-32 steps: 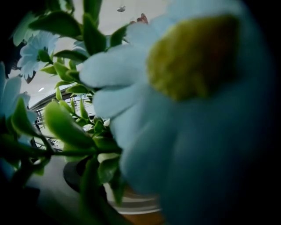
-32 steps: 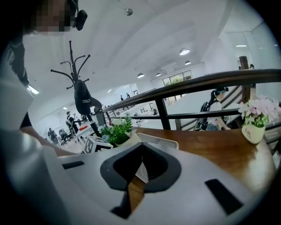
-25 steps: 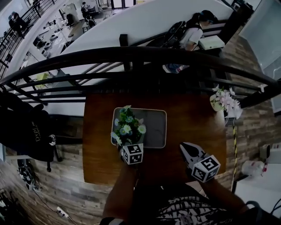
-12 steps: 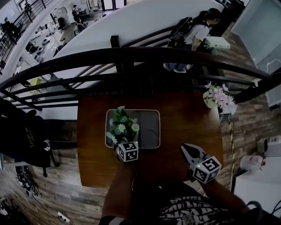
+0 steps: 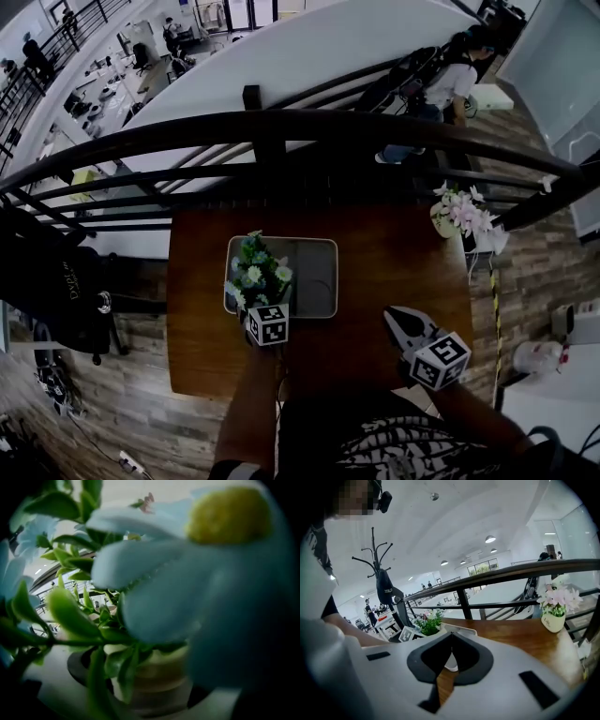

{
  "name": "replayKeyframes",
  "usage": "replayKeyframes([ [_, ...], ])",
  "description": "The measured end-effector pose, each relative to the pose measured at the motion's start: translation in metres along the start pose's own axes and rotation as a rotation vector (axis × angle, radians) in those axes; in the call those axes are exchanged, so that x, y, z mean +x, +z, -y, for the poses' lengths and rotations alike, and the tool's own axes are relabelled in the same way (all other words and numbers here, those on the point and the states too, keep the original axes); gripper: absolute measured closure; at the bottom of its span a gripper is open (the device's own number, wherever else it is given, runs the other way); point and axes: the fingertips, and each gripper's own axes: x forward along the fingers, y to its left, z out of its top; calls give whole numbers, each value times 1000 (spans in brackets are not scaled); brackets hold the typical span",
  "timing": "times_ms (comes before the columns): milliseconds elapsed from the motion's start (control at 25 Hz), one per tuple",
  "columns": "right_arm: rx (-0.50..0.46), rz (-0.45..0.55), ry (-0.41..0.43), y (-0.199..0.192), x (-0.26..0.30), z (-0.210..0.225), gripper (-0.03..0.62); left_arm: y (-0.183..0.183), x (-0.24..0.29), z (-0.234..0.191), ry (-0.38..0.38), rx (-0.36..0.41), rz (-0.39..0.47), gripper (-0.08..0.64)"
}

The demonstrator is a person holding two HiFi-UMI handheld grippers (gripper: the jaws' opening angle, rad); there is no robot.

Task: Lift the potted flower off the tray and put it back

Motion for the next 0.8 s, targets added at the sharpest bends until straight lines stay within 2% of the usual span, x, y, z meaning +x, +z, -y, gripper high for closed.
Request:
replayKeyframes([
  [440,-61,24,92,12,-8,-10,594,-25,-36,10,38,-68,-27,61],
  [800,-68,27,88,11,-27,3,594,-28,-33,13,65,-102,-58,61],
])
